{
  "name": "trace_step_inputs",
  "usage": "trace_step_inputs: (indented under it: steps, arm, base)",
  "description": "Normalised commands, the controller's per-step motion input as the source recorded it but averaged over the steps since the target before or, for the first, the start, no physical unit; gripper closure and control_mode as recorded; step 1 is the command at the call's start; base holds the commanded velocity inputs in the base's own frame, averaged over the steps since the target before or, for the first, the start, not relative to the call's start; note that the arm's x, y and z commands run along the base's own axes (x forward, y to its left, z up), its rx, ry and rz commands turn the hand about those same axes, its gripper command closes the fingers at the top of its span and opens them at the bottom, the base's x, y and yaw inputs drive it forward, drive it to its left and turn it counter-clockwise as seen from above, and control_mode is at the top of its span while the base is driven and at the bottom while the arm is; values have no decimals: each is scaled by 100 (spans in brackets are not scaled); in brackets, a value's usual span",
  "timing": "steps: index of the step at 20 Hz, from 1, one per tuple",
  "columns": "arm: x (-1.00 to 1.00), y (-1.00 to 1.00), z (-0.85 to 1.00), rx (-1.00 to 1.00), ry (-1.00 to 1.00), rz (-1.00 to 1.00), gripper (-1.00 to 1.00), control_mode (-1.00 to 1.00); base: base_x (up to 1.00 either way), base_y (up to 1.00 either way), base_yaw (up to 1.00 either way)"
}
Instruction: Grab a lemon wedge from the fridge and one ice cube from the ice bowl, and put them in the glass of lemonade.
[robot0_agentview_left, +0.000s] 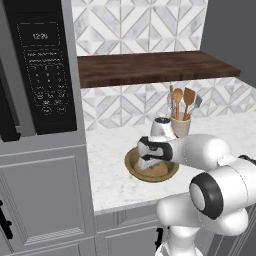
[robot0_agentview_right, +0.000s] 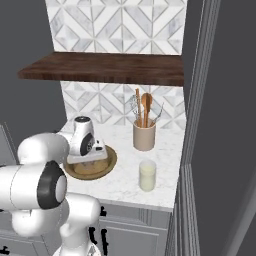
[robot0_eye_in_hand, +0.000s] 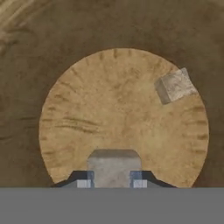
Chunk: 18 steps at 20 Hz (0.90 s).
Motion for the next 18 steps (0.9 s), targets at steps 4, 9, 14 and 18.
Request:
trace_step_inputs:
  steps: [4,9,14,18]
  arm:
    - [-72,-23,82,0,0,-1,100,-100]
    - [-44,-54,52,0,1,-12,100,-100]
    - [-5,-86,34,0,2,-29,100,-100]
    - [31,-77,42,0,7,-40,100,-100]
  base:
    - [0,0,0]
    - [0,0,0]
    - [0,0,0]
    - [0,0,0]
